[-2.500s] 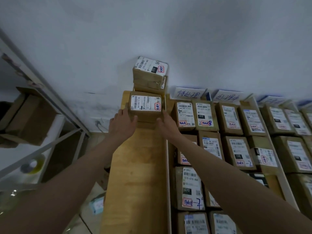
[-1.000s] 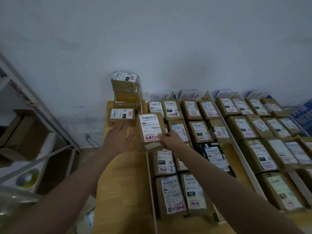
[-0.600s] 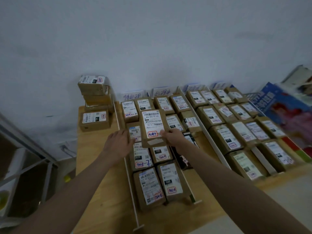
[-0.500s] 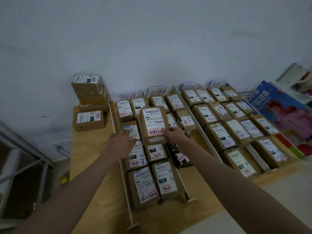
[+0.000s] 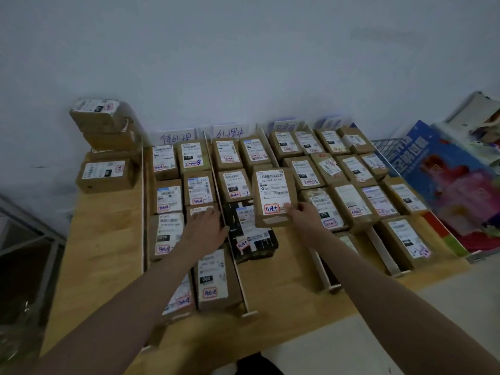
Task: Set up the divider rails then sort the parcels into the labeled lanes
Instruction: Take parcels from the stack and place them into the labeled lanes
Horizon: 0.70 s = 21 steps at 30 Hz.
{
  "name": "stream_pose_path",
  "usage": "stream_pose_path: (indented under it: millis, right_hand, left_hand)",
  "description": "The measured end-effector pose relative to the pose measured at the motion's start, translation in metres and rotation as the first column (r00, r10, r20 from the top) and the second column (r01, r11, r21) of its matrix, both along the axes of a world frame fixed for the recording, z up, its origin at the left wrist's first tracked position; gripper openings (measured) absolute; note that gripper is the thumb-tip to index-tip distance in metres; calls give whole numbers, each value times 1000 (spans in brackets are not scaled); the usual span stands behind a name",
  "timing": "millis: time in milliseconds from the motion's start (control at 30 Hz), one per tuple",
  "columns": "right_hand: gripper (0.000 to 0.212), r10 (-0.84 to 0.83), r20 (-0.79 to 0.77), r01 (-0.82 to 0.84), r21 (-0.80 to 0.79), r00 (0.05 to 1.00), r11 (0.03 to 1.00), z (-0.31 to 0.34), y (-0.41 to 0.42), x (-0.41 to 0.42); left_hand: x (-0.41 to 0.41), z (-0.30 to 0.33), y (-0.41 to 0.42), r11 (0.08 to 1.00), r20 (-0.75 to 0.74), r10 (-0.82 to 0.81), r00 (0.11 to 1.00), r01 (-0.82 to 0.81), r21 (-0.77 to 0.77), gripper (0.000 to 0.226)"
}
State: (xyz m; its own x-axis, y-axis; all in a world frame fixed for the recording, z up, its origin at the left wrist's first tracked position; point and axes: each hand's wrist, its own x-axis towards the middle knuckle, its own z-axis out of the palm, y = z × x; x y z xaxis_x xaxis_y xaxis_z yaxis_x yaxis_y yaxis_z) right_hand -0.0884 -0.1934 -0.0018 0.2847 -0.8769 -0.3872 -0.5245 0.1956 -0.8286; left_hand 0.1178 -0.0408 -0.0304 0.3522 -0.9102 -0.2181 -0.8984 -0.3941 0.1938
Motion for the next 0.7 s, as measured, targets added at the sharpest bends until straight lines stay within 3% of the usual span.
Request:
stream_pose_path:
  millis: [267, 700]
  right_hand:
    - [25, 32, -72, -33, -16, 997, 999, -41, -43, -63]
    - [38, 213, -254, -191, 108, 944, 976, -117, -81, -66]
  left_hand:
    - [-64, -34, -34, 999, -35, 43, 998, -42, 20, 54]
    - [-86, -68, -57, 992, -5, 110, 994, -109, 67, 53]
